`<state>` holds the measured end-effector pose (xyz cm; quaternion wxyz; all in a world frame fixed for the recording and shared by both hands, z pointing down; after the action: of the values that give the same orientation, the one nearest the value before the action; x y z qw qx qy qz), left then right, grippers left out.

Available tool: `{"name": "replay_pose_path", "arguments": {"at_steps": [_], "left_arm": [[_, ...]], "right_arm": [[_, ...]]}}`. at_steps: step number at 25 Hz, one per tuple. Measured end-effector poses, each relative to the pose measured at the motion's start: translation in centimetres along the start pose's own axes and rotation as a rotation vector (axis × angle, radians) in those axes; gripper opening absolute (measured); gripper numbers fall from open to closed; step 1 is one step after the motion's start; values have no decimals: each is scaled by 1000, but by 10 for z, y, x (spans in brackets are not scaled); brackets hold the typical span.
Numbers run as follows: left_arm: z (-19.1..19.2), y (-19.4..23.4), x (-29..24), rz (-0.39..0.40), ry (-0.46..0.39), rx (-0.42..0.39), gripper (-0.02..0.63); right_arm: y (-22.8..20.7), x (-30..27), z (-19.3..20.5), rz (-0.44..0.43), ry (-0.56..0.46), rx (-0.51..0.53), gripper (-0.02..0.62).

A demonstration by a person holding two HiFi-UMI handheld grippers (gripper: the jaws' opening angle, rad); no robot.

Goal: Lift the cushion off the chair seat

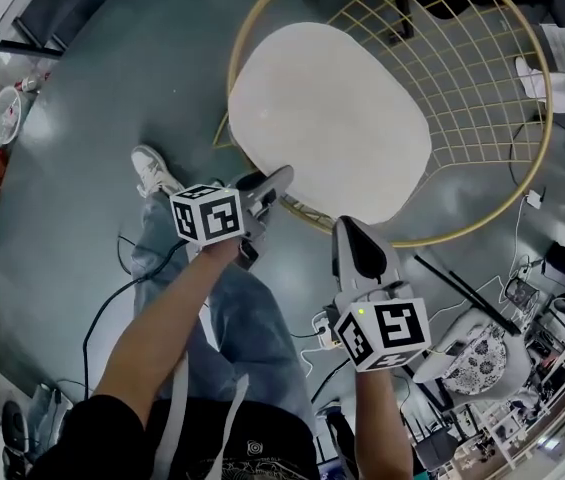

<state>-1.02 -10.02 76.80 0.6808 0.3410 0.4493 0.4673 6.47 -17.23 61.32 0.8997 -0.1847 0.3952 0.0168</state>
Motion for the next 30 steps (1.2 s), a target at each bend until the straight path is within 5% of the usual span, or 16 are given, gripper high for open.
{"name": "replay_pose_path", "arguments": {"at_steps": [18,30], "left_arm": [[-30,-66,15,49,29,-12,40],[-93,-101,32,64,26,-58,37]], "right_arm": [[-1,42,-25,44,-98,-95,0],[23,49,-70,72,-177,-140,0]]}}
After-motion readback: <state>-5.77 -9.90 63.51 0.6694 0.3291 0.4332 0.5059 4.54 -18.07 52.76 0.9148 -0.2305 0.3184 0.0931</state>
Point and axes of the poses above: the fingertips, and each gripper's own axes: x backward along the fingers, y to its left, z out of its underside, the point moved 3 cm from there along x, backward along the fingers, and after that the axes turned 8 degrees about -x, right-handed, at the moved point
